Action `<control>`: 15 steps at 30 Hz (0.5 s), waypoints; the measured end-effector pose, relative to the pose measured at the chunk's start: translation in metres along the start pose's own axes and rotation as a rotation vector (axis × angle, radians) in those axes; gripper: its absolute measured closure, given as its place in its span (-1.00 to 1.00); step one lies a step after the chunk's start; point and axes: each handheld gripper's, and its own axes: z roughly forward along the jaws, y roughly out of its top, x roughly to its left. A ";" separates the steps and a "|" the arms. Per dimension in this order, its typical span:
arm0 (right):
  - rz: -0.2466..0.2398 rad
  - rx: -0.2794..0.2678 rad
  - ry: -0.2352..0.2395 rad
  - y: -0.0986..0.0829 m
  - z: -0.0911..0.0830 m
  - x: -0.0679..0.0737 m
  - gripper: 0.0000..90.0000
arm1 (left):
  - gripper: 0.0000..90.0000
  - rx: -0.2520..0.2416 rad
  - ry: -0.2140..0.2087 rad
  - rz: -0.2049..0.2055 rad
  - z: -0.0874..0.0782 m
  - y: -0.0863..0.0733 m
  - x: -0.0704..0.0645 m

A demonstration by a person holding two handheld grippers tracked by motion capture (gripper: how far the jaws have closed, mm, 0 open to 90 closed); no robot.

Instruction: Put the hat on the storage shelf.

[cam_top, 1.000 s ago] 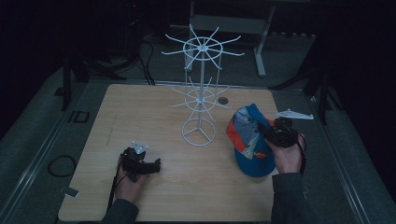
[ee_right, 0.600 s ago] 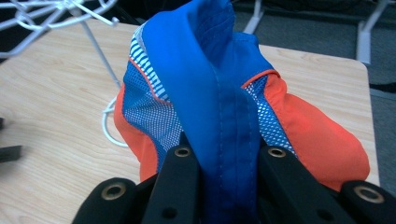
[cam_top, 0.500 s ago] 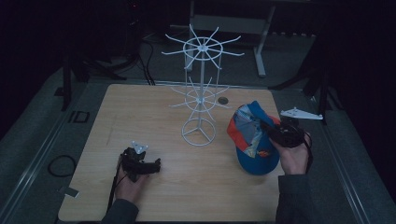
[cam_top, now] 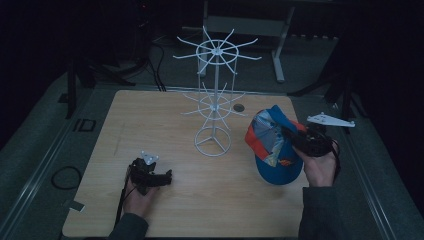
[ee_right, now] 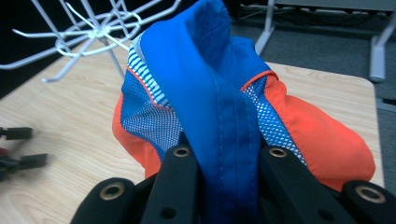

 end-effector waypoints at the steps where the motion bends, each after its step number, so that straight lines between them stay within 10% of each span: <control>1: 0.004 -0.004 0.007 0.001 -0.001 0.000 0.82 | -0.95 0.000 0.000 0.000 0.000 0.000 0.000; 15: 0.000 -0.029 0.034 0.008 -0.010 0.001 0.82 | -0.95 0.000 0.000 -0.001 0.000 0.000 0.000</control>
